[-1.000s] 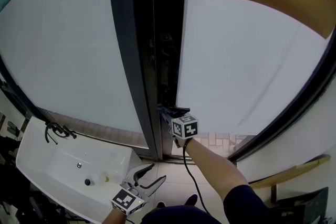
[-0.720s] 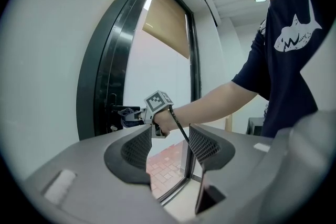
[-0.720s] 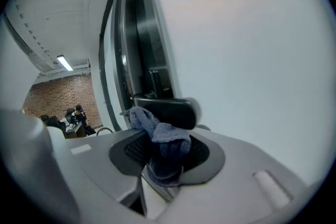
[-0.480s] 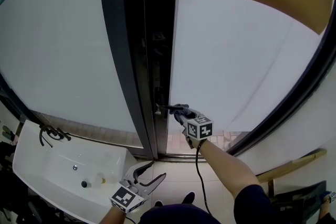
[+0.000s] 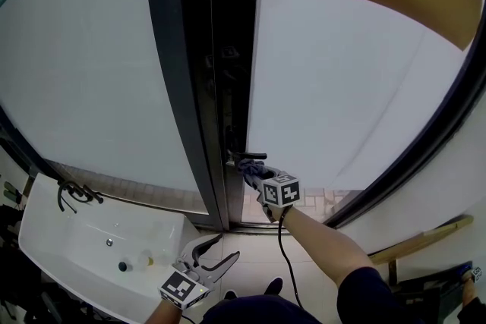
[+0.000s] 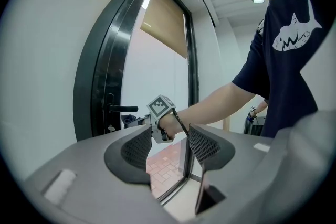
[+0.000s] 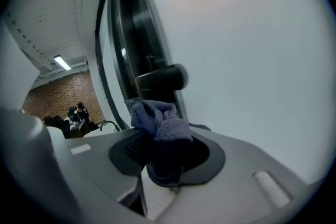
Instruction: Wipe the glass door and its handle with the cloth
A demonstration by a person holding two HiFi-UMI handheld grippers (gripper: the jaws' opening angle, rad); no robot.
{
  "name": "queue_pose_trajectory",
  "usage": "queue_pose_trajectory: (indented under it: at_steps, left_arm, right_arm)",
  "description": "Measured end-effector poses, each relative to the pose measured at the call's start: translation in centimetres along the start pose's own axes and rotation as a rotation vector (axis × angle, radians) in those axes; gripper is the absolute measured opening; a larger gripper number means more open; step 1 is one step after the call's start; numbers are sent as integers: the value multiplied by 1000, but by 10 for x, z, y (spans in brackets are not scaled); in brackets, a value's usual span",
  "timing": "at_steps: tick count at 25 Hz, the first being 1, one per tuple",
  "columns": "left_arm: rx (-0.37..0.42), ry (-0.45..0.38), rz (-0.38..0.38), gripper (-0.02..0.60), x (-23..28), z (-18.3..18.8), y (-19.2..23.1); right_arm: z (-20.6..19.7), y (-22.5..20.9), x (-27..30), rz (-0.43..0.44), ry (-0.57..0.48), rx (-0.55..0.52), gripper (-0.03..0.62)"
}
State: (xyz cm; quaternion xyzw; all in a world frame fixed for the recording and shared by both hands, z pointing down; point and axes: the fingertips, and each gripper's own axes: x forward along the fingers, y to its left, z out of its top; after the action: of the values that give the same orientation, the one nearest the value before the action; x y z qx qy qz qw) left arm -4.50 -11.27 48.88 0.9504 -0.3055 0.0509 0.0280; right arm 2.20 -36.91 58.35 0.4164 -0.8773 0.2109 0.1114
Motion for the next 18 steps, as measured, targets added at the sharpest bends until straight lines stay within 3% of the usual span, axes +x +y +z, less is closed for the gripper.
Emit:
queue_pose_trajectory:
  at_steps: [5, 9, 18]
  left_arm:
    - [1, -5, 24, 219, -7, -6, 5]
    - [-12, -8, 43, 219, -11, -2, 6]
    - [-18, -5, 53, 219, -9, -9, 9]
  right_arm:
    - [23, 32, 32, 52, -41, 10, 138]
    - [38, 39, 53, 40, -52, -9, 140]
    - [28, 25, 57, 24, 42, -125, 140]
